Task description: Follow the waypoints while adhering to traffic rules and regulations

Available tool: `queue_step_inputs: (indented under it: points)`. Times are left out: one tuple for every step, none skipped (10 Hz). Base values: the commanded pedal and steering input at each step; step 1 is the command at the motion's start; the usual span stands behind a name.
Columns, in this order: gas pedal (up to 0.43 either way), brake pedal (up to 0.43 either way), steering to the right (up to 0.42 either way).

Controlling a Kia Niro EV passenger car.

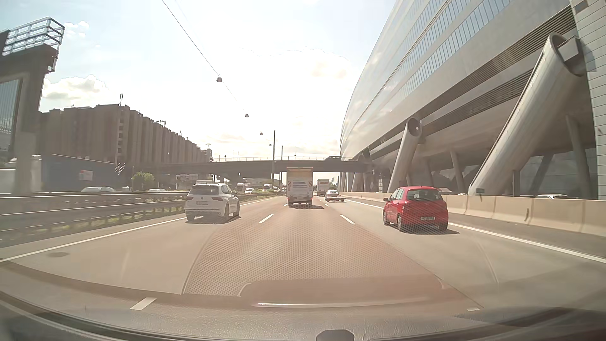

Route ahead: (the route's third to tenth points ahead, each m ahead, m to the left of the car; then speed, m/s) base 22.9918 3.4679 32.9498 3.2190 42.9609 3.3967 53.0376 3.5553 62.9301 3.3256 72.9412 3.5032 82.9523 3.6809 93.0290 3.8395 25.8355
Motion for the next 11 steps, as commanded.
queue_step_inputs:
  points:
    - [0.0, 0.152, 0.0]
    - [0.0, 0.152, 0.0]
    - [0.0, 0.14, 0.0]
    - [0.0, 0.061, 0.0]
    - [0.0, 0.0, 0.0]
    - [0.0, 0.0, 0.0]
    - [0.0, 0.0, 0.0]
    - [0.0, 0.0, 0.0]
    - [0.0, 0.0, 0.0]
    - [0.0, 0.0, 0.0]
    - [0.0, 0.0, 0.0]
